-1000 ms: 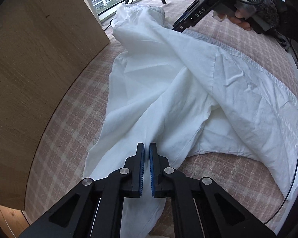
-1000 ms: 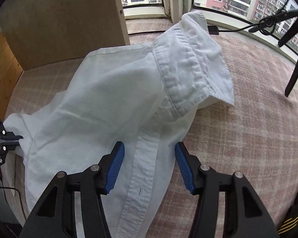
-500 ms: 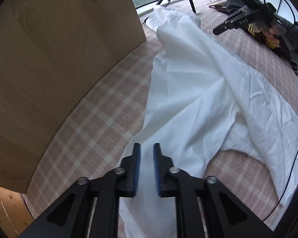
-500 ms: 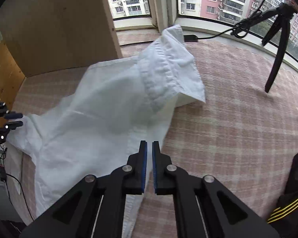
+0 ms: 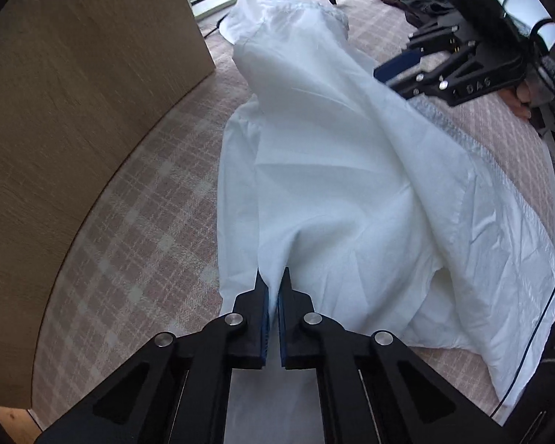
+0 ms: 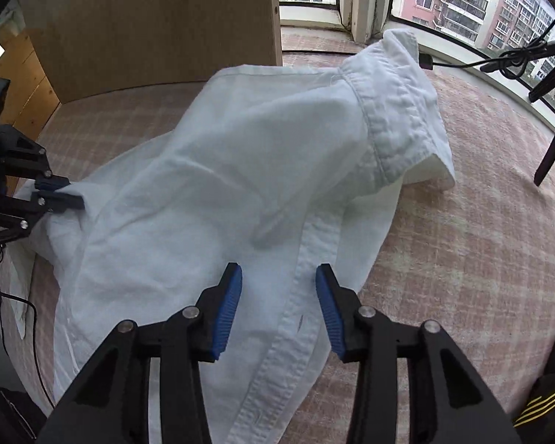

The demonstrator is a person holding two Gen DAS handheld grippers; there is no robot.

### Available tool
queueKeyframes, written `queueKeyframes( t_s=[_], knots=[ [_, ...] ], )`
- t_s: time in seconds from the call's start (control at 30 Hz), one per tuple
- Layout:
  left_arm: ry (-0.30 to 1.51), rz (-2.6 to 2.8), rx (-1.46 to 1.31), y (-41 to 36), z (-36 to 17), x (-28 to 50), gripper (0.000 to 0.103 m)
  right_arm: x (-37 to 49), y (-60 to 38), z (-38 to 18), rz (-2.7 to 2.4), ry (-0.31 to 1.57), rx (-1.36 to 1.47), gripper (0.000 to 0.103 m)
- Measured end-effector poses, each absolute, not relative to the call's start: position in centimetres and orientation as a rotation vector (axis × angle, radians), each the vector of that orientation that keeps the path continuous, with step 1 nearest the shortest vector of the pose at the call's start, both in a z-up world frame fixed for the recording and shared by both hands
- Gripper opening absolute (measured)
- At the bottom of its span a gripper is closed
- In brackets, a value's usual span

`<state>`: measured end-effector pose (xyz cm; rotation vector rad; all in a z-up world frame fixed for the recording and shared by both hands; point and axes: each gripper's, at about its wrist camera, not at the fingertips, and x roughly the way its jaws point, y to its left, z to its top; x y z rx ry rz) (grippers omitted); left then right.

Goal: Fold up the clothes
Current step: 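Grasp the shirt body with the left gripper while the right gripper grasps near the collar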

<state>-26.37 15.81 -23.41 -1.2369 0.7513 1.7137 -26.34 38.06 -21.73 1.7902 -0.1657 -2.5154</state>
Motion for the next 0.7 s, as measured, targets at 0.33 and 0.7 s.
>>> queueKeyframes(
  t_s=[0.33, 0.7],
  knots=[
    [0.73, 1.977, -1.249, 10.5, -20.9, -30.5, 0.001, -25.3, 40.6, -21.6, -2.581, -0.201, 1.867, 0.001],
    [0.992, 1.915, -1.302, 11.6, -25.8, -28.9, 0.004, -27.8, 40.9, -19.4, -2.658, -0.245, 1.714, 0.051]
  ],
)
